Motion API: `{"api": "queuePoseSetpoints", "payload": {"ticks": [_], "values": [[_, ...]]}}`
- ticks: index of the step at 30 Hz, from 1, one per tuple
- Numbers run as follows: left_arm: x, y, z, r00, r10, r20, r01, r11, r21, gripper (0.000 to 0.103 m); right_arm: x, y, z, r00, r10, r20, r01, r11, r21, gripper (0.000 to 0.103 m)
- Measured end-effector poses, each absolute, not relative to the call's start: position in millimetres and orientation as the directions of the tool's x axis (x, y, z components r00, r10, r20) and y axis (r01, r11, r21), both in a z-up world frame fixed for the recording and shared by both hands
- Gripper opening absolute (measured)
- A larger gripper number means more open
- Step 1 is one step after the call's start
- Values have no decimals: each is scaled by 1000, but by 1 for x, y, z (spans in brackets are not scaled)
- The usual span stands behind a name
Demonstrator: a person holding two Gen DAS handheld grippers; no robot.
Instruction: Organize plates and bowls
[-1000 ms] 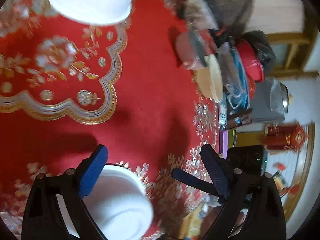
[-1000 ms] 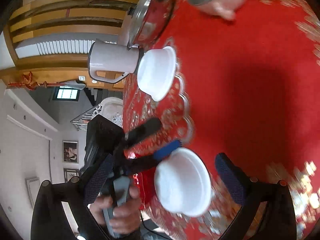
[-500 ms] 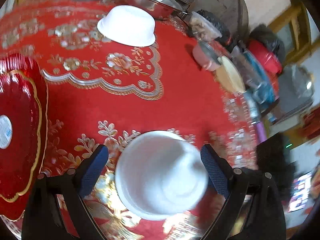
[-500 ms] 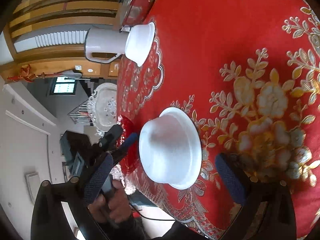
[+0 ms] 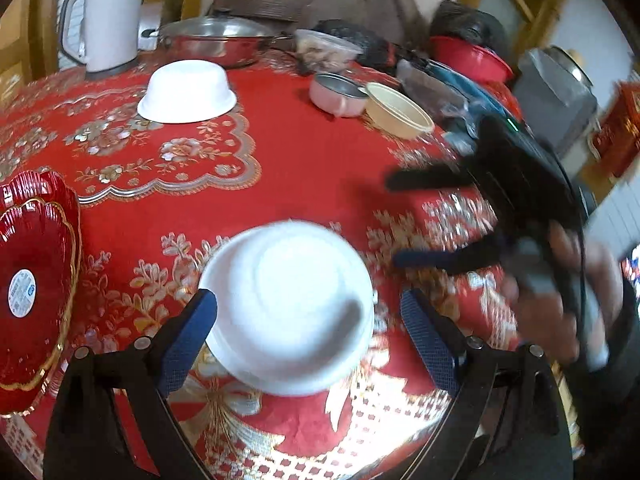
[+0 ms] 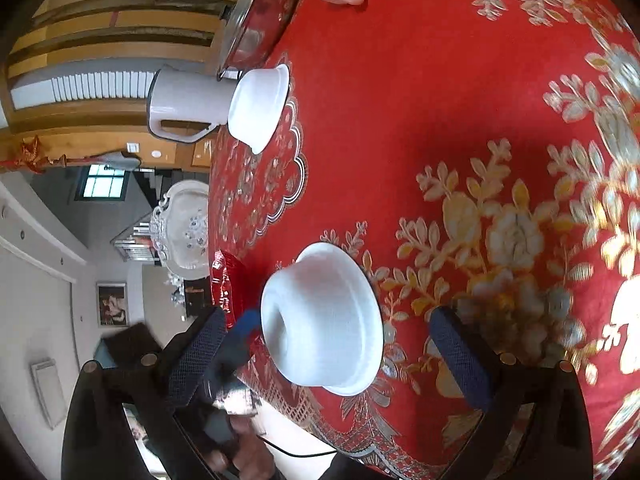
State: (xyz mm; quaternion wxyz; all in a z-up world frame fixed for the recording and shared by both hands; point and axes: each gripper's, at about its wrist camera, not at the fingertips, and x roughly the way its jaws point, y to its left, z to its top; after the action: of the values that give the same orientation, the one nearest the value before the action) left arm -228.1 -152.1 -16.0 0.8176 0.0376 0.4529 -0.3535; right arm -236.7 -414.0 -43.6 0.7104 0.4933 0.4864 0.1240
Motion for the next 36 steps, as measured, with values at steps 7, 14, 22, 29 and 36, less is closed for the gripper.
{"api": "queuePoseSetpoints", "payload": {"ticks": [7, 14, 22, 29, 36], "values": [[-230, -133, -12, 493, -561, -665, 607, 769, -199, 94, -204, -403, -34, 471, 594, -652, 225, 633, 740, 103], [-223, -108, 11, 710, -483, -512, 504, 857, -110, 94, -210, -397, 17, 697, -69, -714, 142, 989, 43, 103], [-216, 8, 38, 880, -295, -372, 199, 941, -274, 94, -219, -522, -14, 628, -402, -666, 390, 904, -177, 103], [-217, 57, 22, 902, -156, -403, 30, 953, -302, 94, -217, -597, -34, 557, -336, -759, 502, 865, -14, 103], [-215, 57, 18, 902, -163, -401, 38, 953, -300, 94, -205, -603, -42, 536, -291, -792, 471, 882, -6, 103]]}}
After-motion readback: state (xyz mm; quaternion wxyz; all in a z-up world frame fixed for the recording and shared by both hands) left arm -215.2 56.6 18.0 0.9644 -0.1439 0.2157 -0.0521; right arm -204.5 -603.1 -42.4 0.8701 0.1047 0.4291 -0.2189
